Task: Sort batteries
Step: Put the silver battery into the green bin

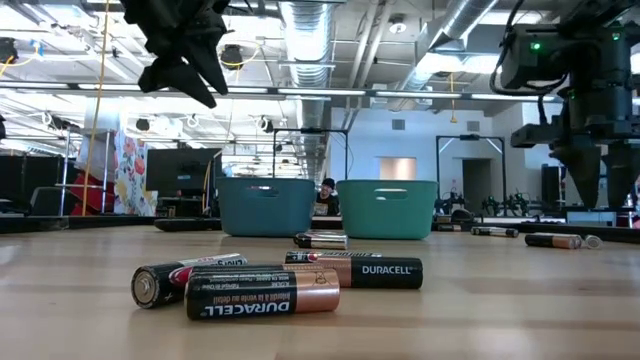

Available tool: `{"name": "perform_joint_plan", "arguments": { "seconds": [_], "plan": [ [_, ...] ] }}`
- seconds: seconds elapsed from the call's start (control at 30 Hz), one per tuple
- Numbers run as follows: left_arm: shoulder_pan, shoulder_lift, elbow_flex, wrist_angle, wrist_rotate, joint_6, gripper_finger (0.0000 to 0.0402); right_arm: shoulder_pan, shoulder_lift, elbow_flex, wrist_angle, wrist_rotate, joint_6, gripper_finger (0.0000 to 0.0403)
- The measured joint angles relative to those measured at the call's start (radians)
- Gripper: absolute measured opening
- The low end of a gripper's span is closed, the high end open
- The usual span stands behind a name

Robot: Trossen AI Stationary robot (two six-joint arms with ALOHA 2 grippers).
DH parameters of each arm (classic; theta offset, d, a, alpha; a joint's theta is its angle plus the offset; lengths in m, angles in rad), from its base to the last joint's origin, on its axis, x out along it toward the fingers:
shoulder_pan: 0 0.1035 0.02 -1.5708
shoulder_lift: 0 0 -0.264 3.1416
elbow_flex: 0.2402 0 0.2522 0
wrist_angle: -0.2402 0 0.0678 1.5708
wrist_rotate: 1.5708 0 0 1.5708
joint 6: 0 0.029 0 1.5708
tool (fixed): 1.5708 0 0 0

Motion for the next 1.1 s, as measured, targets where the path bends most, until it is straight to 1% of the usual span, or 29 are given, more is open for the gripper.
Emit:
{"name": "perform_joint_plan", "arguments": {
  "seconds": [0.1,0.23,0.53,0.7,0.83,0.97,1.1],
  "plan": [
    [0.010,0.000,0.000,0.003,0.000,0.036,0.0141,0.002,0.039,0.000,0.044,-0.001,0.012,0.0127],
    [0.027,0.000,0.000,0.004,0.000,0.085,0.0141,0.019,0.086,0.000,0.094,-0.004,0.096,0.0127],
    [0.070,0.000,0.000,0.003,0.000,0.257,0.0141,0.064,0.169,0.000,0.099,-0.003,0.238,0.0127],
    [0.099,0.000,0.000,0.003,0.001,0.339,0.0141,0.067,0.191,0.001,0.158,0.003,0.256,0.0127],
    [0.127,0.000,0.000,0.002,0.016,0.390,0.0141,0.067,0.224,0.002,0.155,0.006,0.270,0.0127],
    [0.146,0.000,0.000,0.002,0.046,0.416,0.0141,0.071,0.251,0.001,0.167,0.005,0.272,0.0127],
    [0.156,0.000,0.000,0.002,0.048,0.429,0.0141,0.074,0.279,0.001,0.174,-0.001,0.272,0.0127]
  ]
}}
